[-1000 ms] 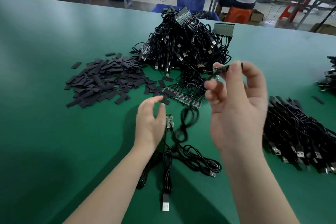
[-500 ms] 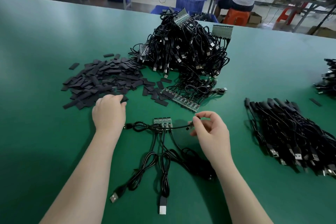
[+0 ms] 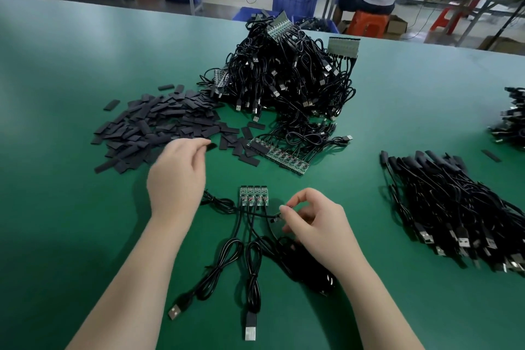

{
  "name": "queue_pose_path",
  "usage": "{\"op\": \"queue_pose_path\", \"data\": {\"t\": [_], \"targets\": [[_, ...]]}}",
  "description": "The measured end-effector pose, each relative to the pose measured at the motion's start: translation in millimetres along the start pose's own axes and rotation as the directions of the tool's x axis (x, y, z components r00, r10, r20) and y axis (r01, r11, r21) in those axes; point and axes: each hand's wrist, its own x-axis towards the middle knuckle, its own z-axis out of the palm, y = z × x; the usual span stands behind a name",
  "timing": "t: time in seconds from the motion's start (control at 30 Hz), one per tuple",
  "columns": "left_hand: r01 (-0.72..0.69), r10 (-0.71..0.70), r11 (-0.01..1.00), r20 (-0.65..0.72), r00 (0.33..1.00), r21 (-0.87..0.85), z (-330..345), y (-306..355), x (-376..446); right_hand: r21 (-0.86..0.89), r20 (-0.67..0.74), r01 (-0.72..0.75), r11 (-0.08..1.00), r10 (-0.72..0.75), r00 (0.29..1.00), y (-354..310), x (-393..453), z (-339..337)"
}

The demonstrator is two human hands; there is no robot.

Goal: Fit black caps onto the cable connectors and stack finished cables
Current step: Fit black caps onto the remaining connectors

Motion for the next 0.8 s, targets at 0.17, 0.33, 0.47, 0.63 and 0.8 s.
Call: {"op": "queue_pose_path", "data": {"t": [0.17,0.33,0.47,0.63,0.8], "targets": [[-0.183,0.237,0.941,0.166,0.957,-0.286,4.9,44.7,-28.2,-0.013,-0.233,0.087,0.996,-0.088,0.968,1.7,3.5,-4.7],[-0.16,0.346,0.865,0.333,0.877,-0.476,15.9,50.2,-42.4,0.301,-0.204,0.111,0.947,-0.049,0.978,-4.6,2.6,0.4],[-0.044,0.269,0.857,0.375,0.887,-0.513,18.6,49.8,-46.1,0.372,-0.229,0.102,0.922,-0.015,0.973,-5.0,2.7,2.3],[-0.126,0.286,0.892,0.327,0.901,-0.435,17.8,49.9,-46.3,0.51,-0.195,0.058,0.858,0.049,0.98,-5.7,3.1,1.6],[-0.195,0.328,0.893,0.292,0.898,-0.405,18.0,50.6,-47.3,0.533,-0.185,0.042,0.845,0.068,0.98,-5.0,3.7,2.8]]}}
